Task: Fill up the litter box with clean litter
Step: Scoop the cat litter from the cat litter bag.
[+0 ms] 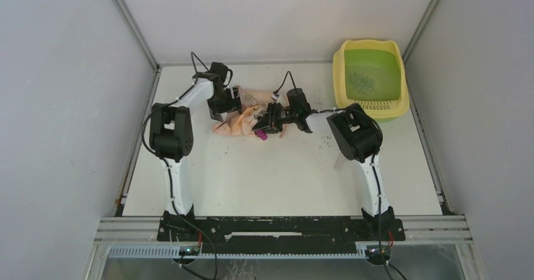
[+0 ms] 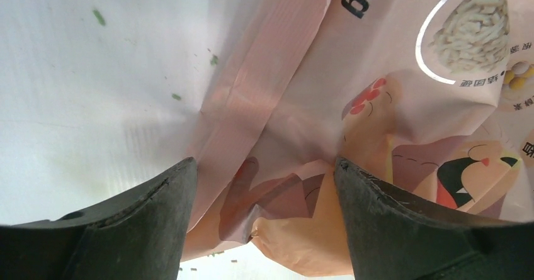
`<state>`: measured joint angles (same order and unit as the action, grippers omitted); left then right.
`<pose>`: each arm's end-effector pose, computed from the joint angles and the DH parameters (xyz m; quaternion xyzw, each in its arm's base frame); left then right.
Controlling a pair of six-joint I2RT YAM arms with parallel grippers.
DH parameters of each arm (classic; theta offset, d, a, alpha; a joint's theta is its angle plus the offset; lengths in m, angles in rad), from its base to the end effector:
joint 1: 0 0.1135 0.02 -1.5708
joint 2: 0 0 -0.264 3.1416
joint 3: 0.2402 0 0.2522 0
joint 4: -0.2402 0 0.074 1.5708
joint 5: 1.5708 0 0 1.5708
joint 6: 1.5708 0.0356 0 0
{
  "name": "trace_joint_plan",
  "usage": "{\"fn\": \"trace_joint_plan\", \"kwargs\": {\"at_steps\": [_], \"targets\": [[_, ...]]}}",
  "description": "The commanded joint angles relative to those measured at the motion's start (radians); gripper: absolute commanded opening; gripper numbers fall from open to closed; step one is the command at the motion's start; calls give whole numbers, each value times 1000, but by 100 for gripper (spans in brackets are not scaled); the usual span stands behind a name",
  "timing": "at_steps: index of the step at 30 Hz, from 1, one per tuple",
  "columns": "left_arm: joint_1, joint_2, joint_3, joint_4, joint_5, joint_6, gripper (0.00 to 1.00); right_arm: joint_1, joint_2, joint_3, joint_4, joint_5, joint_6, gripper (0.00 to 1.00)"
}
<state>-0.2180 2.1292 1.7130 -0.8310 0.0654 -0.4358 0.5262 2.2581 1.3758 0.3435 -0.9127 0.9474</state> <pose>0.4320 -0.0981 0.1894 -0.1020 0.9811 -0.0823 0.1421 0.3937 0.2613 0.1174 -0.0494 0.8090 0.5815 0.0705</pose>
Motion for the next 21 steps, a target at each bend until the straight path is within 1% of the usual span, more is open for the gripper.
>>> {"fn": "trace_joint_plan", "kwargs": {"at_steps": [1,5,8,11,12,13,16,21], "targets": [[-37,-57,-9,-94,125,11,84,17,-154,-112,330,-1,-14,0],[-24,-92,-3,-107,134,13,85,6,-206,-281,536,21,39,0],[-9,-109,-1,-116,128,15,85,-4,-219,-354,678,16,81,0],[5,-123,-8,-121,128,16,85,-8,-222,-406,765,4,113,0],[7,-127,-12,-121,127,16,85,-10,-223,-418,767,4,115,0],[9,-132,-16,-121,127,17,85,-14,-230,-426,729,6,100,0],[12,-148,-28,-119,125,15,86,-27,-262,-491,689,17,71,0],[18,-168,-35,-116,122,9,85,-51,-313,-612,680,17,45,0]]}}
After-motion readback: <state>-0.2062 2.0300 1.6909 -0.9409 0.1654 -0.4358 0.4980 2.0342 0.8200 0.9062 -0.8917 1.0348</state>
